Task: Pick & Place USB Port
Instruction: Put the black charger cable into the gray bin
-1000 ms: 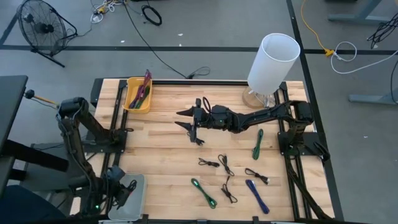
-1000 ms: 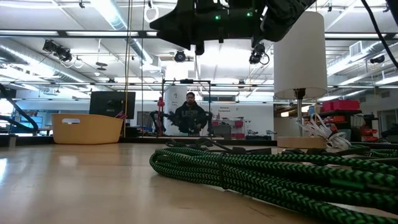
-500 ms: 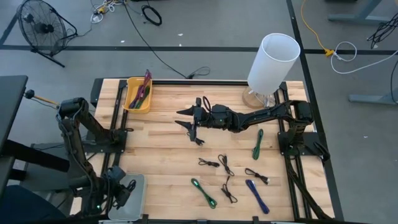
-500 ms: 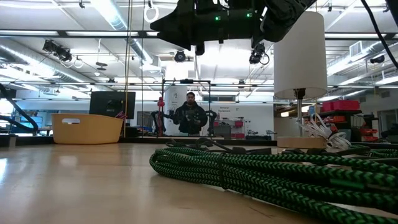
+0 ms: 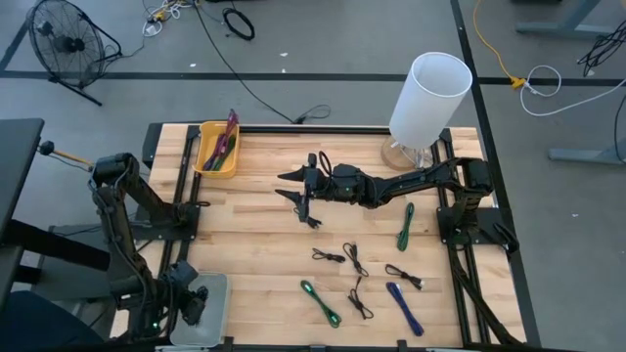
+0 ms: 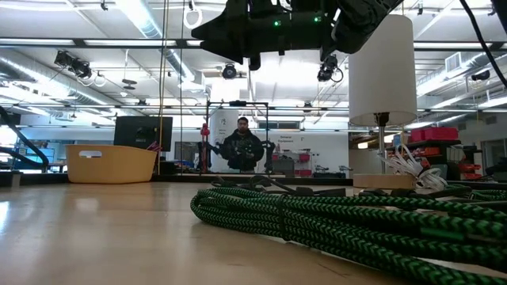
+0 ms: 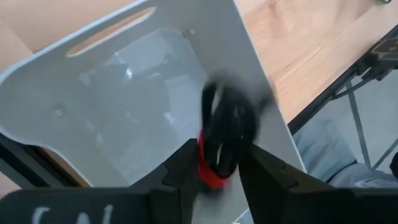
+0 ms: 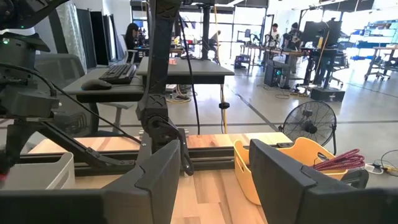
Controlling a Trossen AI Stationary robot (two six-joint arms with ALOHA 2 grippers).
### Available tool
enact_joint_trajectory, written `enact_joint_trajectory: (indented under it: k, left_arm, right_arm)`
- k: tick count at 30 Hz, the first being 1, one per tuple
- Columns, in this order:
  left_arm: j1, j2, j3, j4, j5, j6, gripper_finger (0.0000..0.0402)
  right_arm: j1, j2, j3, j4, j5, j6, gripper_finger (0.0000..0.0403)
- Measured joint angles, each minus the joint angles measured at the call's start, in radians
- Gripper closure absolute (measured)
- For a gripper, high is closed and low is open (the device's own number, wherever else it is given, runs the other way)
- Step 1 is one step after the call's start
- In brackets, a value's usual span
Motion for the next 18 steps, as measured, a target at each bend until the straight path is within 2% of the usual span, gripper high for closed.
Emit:
enact_joint_trajectory:
  k: [11,15,18]
  left_arm:
    - [0.001,0.0,0.0,-0.019,0.0,0.014,0.0237]
    - [0.001,0.0,0.0,-0.072,0.019,0.004,0.0235]
    - [0.001,-0.002,0.0,-0.051,0.057,-0.006,0.0241]
  right_arm:
    - [0.0,0.0,0.0,0.0,0.0,0.0,0.0211]
    - [0.0,0.0,0.0,0.0,0.0,0.0,0.0211]
    - [0.0,0.0,0.0,0.0,0.0,0.0,0.0211]
